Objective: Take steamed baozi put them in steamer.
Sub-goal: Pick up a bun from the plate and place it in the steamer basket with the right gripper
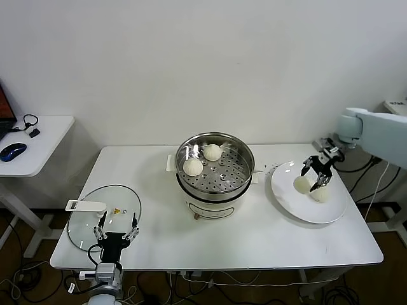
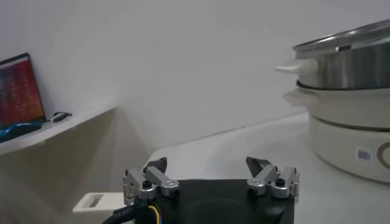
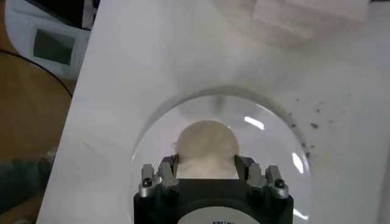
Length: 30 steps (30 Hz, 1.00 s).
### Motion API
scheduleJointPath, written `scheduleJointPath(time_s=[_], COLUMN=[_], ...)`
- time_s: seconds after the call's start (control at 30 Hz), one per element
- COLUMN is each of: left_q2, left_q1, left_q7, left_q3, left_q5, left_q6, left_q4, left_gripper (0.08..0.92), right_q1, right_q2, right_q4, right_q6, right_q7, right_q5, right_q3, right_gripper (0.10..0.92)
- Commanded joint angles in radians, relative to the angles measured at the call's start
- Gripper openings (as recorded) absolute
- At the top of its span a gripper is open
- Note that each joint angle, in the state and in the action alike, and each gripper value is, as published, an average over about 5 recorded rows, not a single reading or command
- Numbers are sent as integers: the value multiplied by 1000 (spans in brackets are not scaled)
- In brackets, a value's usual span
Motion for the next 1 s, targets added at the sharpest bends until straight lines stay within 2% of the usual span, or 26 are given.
scheduleJointPath(time_s=[0.03,0.2,0.4,0.67,1.0], left_q2=[-49,-49,-49,-49,-49], left_q1=[1,3,5,10,21], left_q7=[-2,-3,-4,-7,-10], left_q3=[6,11,13,20,16], left_q5=[-1,-1,0,6,7], left_q6=[1,4,5,2,-1], left_q4=[0,-7,-14,-15,-28], left_gripper=[823,823,823,823,823], right_q1=[291,388,427,380,248], right_q2=[114,184,234,329,491], right_q4=[48,69,121,208,196], right_q6=[269,438,610,628,628], right_q7=[-21,0,123,279,308], right_q5=[83,66,6,-129,-188], right_q3=[-158,-186,-158,-76,-15], right_gripper=[632,629,628,626,628])
